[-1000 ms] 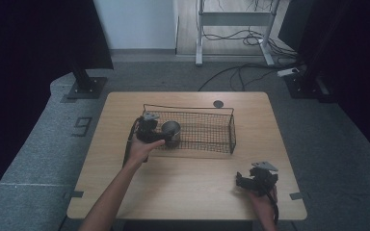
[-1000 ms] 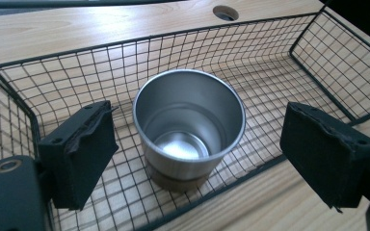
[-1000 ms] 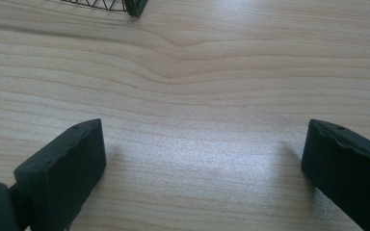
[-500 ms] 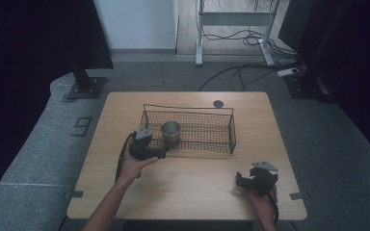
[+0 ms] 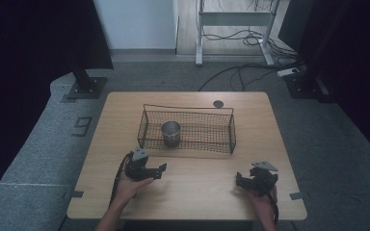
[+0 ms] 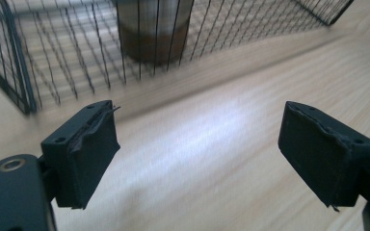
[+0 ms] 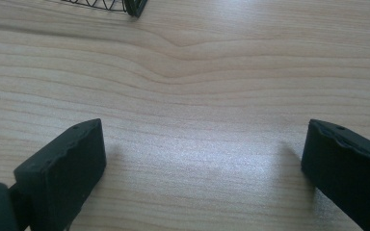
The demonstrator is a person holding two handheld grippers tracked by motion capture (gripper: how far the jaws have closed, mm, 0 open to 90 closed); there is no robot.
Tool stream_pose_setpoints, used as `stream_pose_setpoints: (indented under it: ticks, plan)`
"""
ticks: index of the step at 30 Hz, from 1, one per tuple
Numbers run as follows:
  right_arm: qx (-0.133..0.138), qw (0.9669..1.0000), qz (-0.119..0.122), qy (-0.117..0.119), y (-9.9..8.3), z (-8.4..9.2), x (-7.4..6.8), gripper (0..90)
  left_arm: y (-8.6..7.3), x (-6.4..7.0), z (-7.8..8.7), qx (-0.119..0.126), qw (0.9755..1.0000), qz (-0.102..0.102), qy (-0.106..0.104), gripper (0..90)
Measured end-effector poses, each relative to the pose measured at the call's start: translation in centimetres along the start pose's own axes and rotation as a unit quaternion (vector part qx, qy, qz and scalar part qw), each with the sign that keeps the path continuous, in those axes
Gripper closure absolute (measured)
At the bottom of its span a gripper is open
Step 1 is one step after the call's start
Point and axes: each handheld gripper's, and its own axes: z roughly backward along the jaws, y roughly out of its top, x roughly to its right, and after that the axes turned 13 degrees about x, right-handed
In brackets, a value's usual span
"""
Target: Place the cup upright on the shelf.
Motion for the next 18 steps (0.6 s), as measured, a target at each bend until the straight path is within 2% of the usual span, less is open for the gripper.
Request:
stream_pose_setpoints:
  ticks: [1,5,6,9,13,18]
  plan:
    - [0.0,1.0,0.0,0.0,0.0,0.0,0.0,1.8,-0.6,0.0,0.2,-0.002,1.0,0.006,0.0,14.2]
    - [0.0,1.0,0.0,0.0,0.0,0.0,0.0,1.8,-1.3,-0.1,0.4,0.001,0.9998,0.021,-0.003,14.4]
    - [0.0,1.0,0.0,0.0,0.0,0.0,0.0,1.8,-1.6,-0.1,0.2,-0.007,0.9998,0.016,-0.003,14.4]
    - [0.0,1.0,0.0,0.0,0.0,0.0,0.0,1.8,-1.8,-0.1,0.2,-0.008,0.9999,0.008,0.005,14.6]
    - [0.0,1.0,0.0,0.0,0.0,0.0,0.0,1.8,-2.3,-0.2,0.1,-0.012,0.9998,0.018,-0.004,14.6]
    - [0.0,1.0,0.001,0.001,0.0,-0.1,0.0,1.9,-2.6,-0.2,0.0,-0.016,0.9997,0.02,-0.006,14.6]
